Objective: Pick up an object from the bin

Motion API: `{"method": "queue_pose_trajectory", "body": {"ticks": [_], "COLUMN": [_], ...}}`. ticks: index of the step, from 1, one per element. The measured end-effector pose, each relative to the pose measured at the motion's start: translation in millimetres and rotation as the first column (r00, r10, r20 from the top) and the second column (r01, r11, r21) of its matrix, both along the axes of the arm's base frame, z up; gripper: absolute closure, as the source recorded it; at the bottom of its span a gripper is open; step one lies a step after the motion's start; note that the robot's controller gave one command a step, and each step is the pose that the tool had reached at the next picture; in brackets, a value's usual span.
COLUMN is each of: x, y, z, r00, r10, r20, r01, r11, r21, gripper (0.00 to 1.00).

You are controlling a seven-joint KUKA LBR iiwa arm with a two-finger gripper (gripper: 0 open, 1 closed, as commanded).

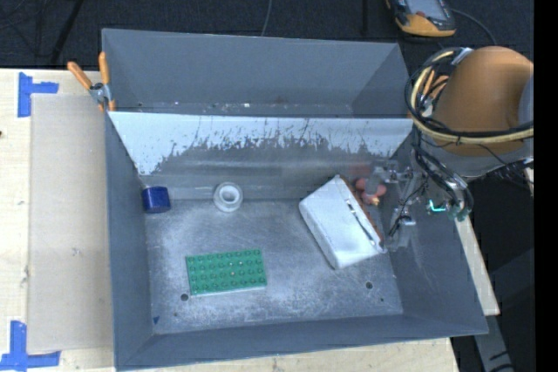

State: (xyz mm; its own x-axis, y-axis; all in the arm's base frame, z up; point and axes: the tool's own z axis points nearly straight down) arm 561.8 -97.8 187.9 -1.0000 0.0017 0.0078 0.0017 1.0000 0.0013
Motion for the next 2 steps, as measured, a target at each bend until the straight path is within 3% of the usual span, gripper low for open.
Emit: {"method": "queue_pose_trajectory", "body": {"ticks": [1,2], "x": [54.3,54.4], "y": [24,35], "z": [-84,-101], "r00": [1.0,0.89], "r10": [-0.022,0.455], "r20": [0.007,0.01], "r01": [0.022,-0.455], "r11": [1.0,0.891], "r21": [0.001,-0.001], "gripper": [0.0,0.0]}}
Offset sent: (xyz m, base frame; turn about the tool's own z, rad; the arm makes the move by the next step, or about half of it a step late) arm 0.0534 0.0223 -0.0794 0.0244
